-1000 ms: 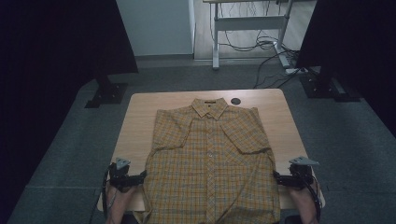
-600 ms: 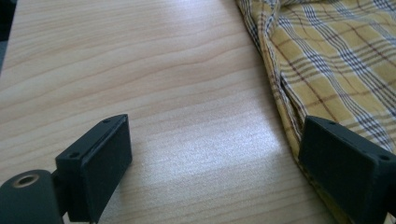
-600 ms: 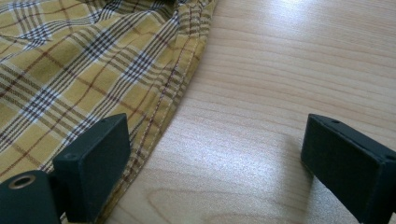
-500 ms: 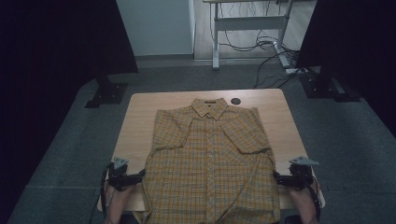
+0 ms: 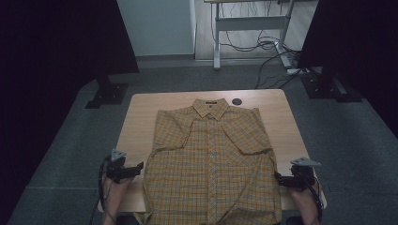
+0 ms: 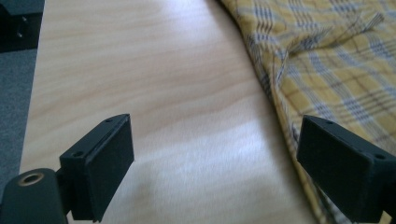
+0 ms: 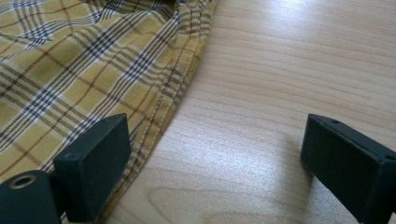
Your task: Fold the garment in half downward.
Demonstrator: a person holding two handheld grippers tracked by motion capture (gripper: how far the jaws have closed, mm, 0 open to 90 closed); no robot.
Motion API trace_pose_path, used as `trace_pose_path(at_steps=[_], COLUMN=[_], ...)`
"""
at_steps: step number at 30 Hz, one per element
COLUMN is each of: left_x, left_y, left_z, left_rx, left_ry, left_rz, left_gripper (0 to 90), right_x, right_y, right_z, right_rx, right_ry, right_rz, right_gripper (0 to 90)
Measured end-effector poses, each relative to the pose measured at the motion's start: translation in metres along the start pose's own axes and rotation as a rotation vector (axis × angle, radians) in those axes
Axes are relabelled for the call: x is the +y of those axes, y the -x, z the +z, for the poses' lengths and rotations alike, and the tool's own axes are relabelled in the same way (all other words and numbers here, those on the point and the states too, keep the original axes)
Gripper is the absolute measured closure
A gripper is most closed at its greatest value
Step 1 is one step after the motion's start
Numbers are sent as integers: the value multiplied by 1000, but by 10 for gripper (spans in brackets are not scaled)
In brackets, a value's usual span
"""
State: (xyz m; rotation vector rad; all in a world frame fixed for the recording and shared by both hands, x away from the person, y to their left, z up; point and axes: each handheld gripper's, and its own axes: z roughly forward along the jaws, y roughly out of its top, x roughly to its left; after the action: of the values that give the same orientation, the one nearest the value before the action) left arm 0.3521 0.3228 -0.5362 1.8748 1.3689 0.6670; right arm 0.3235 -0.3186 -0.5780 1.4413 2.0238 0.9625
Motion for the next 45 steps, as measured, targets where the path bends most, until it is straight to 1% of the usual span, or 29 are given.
trace_pose_path(at_steps=[5,6,9,10,11,12,13,14,16,17,18,20,23,24,25,27,31,35,40,41,42,45], left_x=[14,20,29,36,40,43,43,49,54,54,59,61,68,68,72,74,82,86,90,92,92,96], left_y=[3,4,6,7,8,8,8,10,11,11,12,13,15,15,16,16,20,20,21,21,21,21], left_z=[4,5,8,10,11,13,13,16,20,20,24,26,35,35,39,41,52,57,67,72,72,79], left_rx=[-23,-29,-37,-44,-46,-48,-48,-54,-58,-58,-64,-65,-71,-71,-74,-75,-79,-83,-74,-69,-69,-72], left_ry=[24,30,37,42,44,45,45,48,50,50,50,50,54,54,53,51,52,56,55,55,55,65], left_rz=[2,7,14,16,17,20,20,22,22,22,21,22,16,16,19,22,35,27,26,22,22,5], left_gripper=[115,115,115,115,115,115,115,115,115,115,115,116,118,120,120,120,123,125,133,140,142,147], right_x=[0,0,0,0,0,0,0,0,0,0,0,0,0,0,0,0,0,0,0,0,0,0], right_y=[0,0,0,0,0,0,0,0,0,0,0,0,0,0,0,0,0,0,0,0,0,0], right_z=[0,0,0,0,0,0,0,0,0,0,0,0,0,0,0,0,0,0,0,0,0,0], right_rx=[0,0,0,0,0,0,0,1,1,1,1,1,1,1,1,1,1,1,1,1,1,1], right_ry=[0,0,0,0,0,0,0,0,0,0,0,0,0,0,0,0,0,0,0,0,0,0], right_rz=[0,0,0,-1,-1,-1,-1,-1,-1,-1,-1,-1,-1,-1,-1,-2,-1,-1,-1,-1,-1,-1], right_gripper=[81,81,81,81,81,81,81,81,81,81,81,81,81,81,81,81,81,81,81,80,81,81])
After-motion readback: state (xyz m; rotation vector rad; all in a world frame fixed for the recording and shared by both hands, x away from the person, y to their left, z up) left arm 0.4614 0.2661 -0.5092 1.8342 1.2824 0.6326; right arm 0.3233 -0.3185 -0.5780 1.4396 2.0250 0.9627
